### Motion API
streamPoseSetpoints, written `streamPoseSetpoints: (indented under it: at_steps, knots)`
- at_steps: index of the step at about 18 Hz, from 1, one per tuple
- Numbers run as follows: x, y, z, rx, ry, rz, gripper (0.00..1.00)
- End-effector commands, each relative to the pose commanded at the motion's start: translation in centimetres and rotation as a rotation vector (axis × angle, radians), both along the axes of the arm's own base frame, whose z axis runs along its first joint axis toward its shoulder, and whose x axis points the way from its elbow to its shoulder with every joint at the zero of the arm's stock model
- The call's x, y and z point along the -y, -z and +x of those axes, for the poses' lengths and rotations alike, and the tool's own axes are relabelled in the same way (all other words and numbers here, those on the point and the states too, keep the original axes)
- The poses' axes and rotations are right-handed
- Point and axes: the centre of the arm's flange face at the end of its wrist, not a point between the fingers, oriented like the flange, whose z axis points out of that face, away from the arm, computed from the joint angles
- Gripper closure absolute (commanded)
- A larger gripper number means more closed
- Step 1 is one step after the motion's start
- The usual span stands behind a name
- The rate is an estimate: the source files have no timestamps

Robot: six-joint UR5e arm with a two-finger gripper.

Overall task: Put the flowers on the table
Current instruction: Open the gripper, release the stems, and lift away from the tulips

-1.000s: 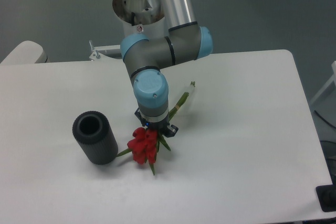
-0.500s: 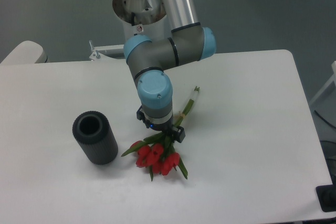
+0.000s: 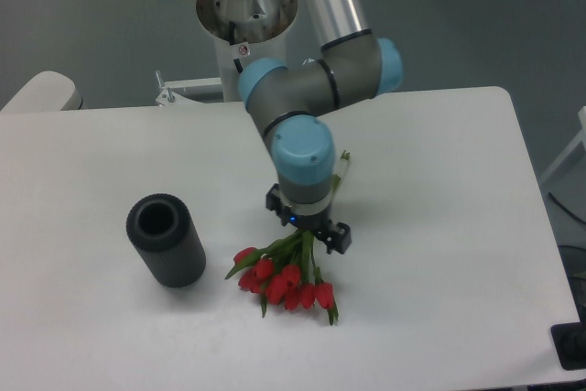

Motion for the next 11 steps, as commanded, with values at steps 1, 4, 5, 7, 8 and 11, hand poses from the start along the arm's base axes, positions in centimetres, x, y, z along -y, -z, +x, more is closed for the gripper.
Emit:
streamPoseSetpoints:
  at_steps: [1, 4, 5, 7, 8, 11]
  knots:
    - [0.4, -0.3, -0.9, -0.007, 0.040, -0.001, 0.00]
    - [1.4, -1.0, -4.3, -0.026, 0.118, 0.002, 0.00]
    - [1.3, -1.1, -5.3, -0.035, 0.145, -0.001, 0.00]
    - [1.3, -0.5, -7.0, -0.036, 0.210, -0.014, 0.00]
    - [1.3, -0.3, -7.7, -0.038, 0.236, -0.017, 0.00]
    - [1.5, 0.9, -10.3, -0.036, 0.278, -0.025, 0.00]
